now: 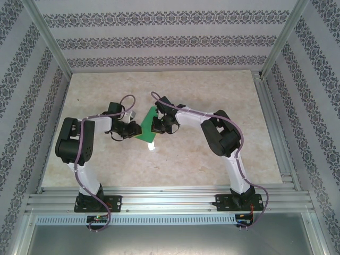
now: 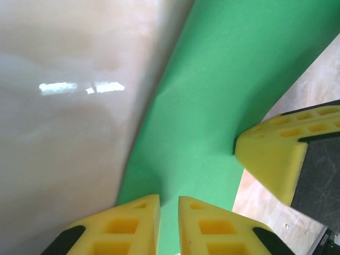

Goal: Fold a paper plane with a square sheet of paper (fold left side to right side)
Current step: First fold the square sheet of paper in half at the center of the table, then hold the square sheet of paper at the center of the table.

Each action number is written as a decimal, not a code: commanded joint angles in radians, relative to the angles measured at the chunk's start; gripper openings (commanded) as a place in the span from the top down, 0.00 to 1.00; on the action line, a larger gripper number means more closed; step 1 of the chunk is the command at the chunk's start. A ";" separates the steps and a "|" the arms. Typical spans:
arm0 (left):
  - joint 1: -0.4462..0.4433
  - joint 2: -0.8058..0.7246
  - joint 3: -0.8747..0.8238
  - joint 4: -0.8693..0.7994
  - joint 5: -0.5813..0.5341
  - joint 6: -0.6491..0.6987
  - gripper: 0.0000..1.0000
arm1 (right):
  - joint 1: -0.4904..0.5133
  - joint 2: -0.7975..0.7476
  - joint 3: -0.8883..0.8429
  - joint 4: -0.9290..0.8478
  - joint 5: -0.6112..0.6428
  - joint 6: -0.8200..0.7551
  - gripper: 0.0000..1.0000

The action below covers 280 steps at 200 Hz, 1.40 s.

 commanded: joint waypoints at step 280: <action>-0.076 0.121 0.069 0.034 -0.084 -0.089 0.87 | -0.016 -0.115 -0.018 -0.066 0.072 -0.082 0.90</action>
